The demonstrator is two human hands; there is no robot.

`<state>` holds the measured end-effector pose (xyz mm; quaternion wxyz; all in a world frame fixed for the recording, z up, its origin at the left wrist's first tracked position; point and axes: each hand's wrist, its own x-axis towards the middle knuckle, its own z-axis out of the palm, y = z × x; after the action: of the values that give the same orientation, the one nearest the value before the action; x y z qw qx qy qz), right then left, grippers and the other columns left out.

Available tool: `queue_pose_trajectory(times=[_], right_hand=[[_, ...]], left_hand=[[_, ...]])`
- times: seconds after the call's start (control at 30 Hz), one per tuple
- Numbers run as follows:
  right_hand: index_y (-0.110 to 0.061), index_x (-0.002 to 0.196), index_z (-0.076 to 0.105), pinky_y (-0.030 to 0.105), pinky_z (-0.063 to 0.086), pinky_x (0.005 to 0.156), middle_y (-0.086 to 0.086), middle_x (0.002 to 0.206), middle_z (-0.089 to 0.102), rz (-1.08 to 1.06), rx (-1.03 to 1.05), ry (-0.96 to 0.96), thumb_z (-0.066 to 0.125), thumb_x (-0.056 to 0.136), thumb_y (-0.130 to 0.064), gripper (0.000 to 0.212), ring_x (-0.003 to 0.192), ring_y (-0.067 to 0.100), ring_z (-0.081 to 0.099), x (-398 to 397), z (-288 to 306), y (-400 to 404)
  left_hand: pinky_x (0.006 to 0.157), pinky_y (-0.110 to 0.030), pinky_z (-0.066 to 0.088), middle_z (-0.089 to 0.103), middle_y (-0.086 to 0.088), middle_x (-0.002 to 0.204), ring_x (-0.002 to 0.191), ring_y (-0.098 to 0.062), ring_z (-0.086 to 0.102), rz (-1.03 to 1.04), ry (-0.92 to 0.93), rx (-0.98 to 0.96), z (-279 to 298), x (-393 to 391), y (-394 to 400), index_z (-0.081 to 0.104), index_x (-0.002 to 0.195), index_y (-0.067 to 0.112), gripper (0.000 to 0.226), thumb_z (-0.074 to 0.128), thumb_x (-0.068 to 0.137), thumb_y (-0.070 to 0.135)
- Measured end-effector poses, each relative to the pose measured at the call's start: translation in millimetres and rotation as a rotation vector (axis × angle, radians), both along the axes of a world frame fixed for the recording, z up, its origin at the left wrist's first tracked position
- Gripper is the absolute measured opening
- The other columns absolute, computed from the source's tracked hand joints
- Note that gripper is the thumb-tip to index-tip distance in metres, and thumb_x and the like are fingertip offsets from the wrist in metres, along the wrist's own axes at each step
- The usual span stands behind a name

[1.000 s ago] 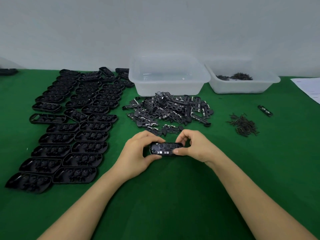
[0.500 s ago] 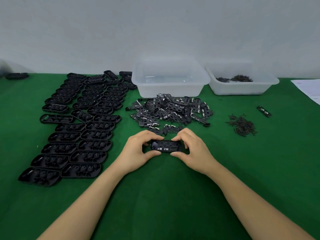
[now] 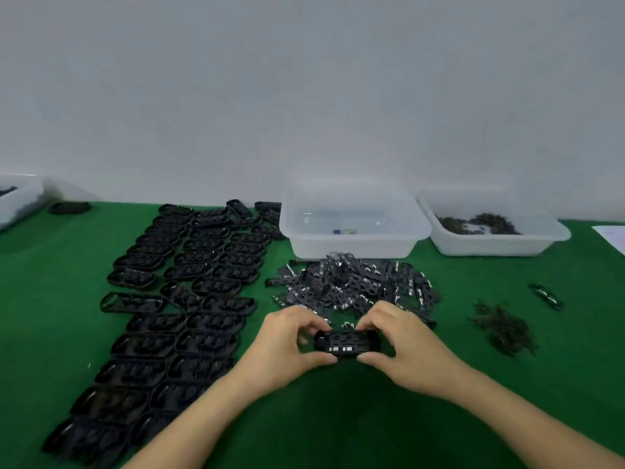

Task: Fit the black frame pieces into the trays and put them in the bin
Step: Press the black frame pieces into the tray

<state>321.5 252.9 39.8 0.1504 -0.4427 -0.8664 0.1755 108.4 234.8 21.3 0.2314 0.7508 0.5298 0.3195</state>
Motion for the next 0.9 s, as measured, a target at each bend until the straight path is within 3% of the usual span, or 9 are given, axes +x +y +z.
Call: queue_pose_trajectory(times=[0.1,0.17,0.23,0.37,0.47,0.63,0.77,0.9], right_hand=[[-0.027,0.1,0.057,0.012,0.03,0.068,-0.022,0.084,0.042,0.014,0.051,0.008,0.068,0.076,-0.039,0.029,0.075,-0.008,0.041,-11,43,55],[-0.022,0.099,0.06,0.007,0.03,0.065,-0.02,0.077,0.041,-0.031,0.098,0.032,0.071,0.075,-0.033,0.029,0.068,-0.009,0.04,-22,64,101],[-0.018,0.097,0.061,0.01,0.029,0.06,-0.017,0.076,0.043,-0.086,0.113,0.051,0.074,0.073,-0.03,0.03,0.065,-0.004,0.041,-34,73,146],[-0.014,0.099,0.058,0.023,0.037,0.067,-0.004,0.095,0.055,-0.176,0.033,-0.014,0.074,0.072,-0.025,0.033,0.075,0.009,0.048,-53,62,222],[-0.014,0.094,0.055,0.028,0.044,0.069,0.003,0.099,0.06,-0.216,-0.006,-0.131,0.07,0.074,-0.022,0.025,0.079,0.016,0.051,-68,41,261],[-0.014,0.082,0.054,0.028,0.041,0.06,0.009,0.092,0.061,-0.237,-0.015,-0.252,0.063,0.075,-0.022,0.015,0.077,0.024,0.054,-82,15,296],[-0.006,0.091,0.06,0.031,0.044,0.065,0.013,0.095,0.061,-0.245,-0.012,-0.27,0.064,0.075,-0.02,0.022,0.085,0.029,0.057,-89,2,302],[-0.005,0.1,0.055,0.031,0.043,0.07,0.015,0.103,0.058,-0.322,0.017,-0.256,0.065,0.078,-0.021,0.029,0.093,0.03,0.055,-89,-2,306]], left_hand=[[0.072,-0.016,0.046,0.064,0.014,0.084,0.078,0.003,0.056,0.006,0.119,0.041,50,-14,56,0.066,0.089,0.03,0.033,0.083,0.062,0.04],[0.081,-0.025,0.048,0.066,0.011,0.09,0.086,-0.002,0.059,0.034,0.162,0.043,78,-20,101,0.064,0.089,0.029,0.03,0.081,0.065,0.038],[0.087,-0.032,0.046,0.066,0.011,0.095,0.09,-0.007,0.06,0.055,0.252,0.062,93,-23,146,0.063,0.089,0.029,0.026,0.078,0.07,0.037],[0.085,-0.032,0.034,0.065,0.01,0.102,0.096,-0.014,0.057,0.089,0.693,0.154,89,-23,220,0.061,0.102,0.028,0.031,0.065,0.078,0.048],[0.078,-0.031,0.028,0.066,0.005,0.099,0.096,-0.02,0.056,0.078,0.935,0.205,77,-18,261,0.062,0.101,0.026,0.028,0.061,0.081,0.045],[0.073,-0.028,0.025,0.065,-0.001,0.092,0.089,-0.022,0.056,0.088,1.108,0.181,56,-10,295,0.054,0.079,0.021,0.006,0.053,0.085,0.023],[0.075,-0.028,0.025,0.063,-0.001,0.093,0.092,-0.021,0.057,0.134,1.183,0.178,39,-5,304,0.035,0.062,0.02,0.029,0.052,0.083,0.011],[0.074,-0.029,0.023,0.062,0.001,0.089,0.089,-0.02,0.056,0.211,1.178,0.173,32,-4,308,0.033,0.06,0.021,0.032,0.056,0.082,0.016]])
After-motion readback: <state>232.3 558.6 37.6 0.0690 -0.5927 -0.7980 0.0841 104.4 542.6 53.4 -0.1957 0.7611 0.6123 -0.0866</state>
